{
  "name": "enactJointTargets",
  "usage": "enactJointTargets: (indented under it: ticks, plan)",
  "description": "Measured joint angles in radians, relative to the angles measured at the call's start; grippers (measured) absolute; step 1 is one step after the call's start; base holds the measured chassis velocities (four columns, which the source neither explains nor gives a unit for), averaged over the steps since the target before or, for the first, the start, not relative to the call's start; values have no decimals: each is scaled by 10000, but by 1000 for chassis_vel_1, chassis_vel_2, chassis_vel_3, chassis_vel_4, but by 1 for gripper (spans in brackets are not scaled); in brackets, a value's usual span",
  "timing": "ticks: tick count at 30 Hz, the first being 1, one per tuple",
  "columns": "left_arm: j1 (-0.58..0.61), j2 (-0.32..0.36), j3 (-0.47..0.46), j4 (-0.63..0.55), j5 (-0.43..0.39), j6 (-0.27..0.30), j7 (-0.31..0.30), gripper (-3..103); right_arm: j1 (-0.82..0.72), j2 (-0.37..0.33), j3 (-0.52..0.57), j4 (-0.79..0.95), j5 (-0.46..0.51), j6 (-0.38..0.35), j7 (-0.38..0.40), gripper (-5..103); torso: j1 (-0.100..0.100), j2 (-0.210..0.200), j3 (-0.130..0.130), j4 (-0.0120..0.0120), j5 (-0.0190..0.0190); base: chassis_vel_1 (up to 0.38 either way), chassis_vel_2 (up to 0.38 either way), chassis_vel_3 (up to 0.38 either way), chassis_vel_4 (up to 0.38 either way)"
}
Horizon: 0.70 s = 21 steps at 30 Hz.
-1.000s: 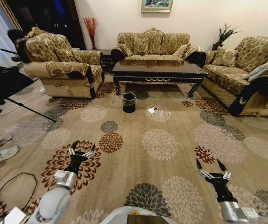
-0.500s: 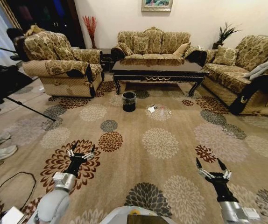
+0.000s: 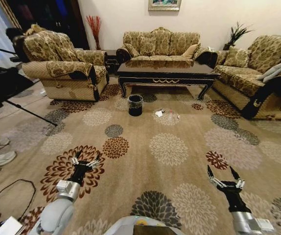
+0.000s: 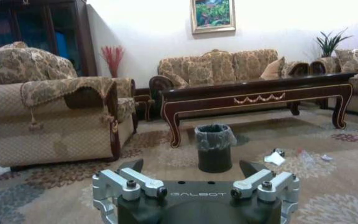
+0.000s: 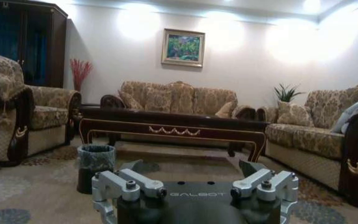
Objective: Move to the front of the table and pick up the trash from the floor, then place it into the trash bin.
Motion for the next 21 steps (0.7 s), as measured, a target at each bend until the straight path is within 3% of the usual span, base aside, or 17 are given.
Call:
enactJointTargets:
  ticks: [21]
  plan:
    - [-89, 2, 43, 29, -24, 41, 2, 100, 60, 15, -43, 86, -110, -87, -49, 100, -255, -794, -537, 1, 0, 0, 0, 0, 0]
